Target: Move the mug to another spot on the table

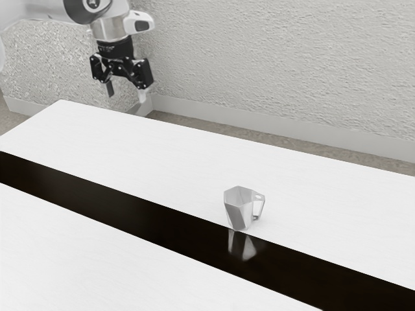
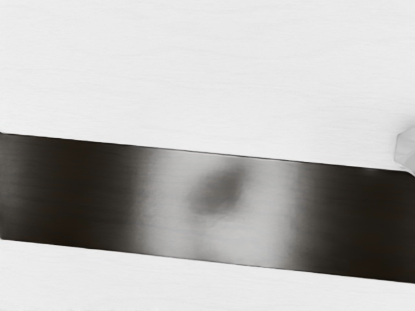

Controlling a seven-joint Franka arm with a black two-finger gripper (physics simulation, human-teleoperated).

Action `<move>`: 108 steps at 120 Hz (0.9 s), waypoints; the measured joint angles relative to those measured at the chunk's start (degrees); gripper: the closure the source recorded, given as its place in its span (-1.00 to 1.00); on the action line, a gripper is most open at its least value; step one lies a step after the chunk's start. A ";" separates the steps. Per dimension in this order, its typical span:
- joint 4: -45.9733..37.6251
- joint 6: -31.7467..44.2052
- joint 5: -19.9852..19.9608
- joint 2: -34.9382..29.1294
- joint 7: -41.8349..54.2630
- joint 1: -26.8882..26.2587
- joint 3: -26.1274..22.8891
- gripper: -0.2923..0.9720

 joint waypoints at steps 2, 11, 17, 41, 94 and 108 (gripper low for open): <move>-0.05 0.00 -0.01 0.00 0.00 0.03 0.10 -0.54; -0.21 0.07 -0.09 0.00 -0.02 0.15 0.24 -0.54; -0.24 0.13 -0.13 0.01 -0.03 0.06 0.25 -0.54; -0.34 4.42 0.11 2.33 5.43 -3.64 -3.68 -0.54; 14.10 9.45 7.36 20.11 32.84 -15.07 -5.95 -0.54; 18.22 9.74 9.65 23.47 37.61 -16.45 -6.08 -0.54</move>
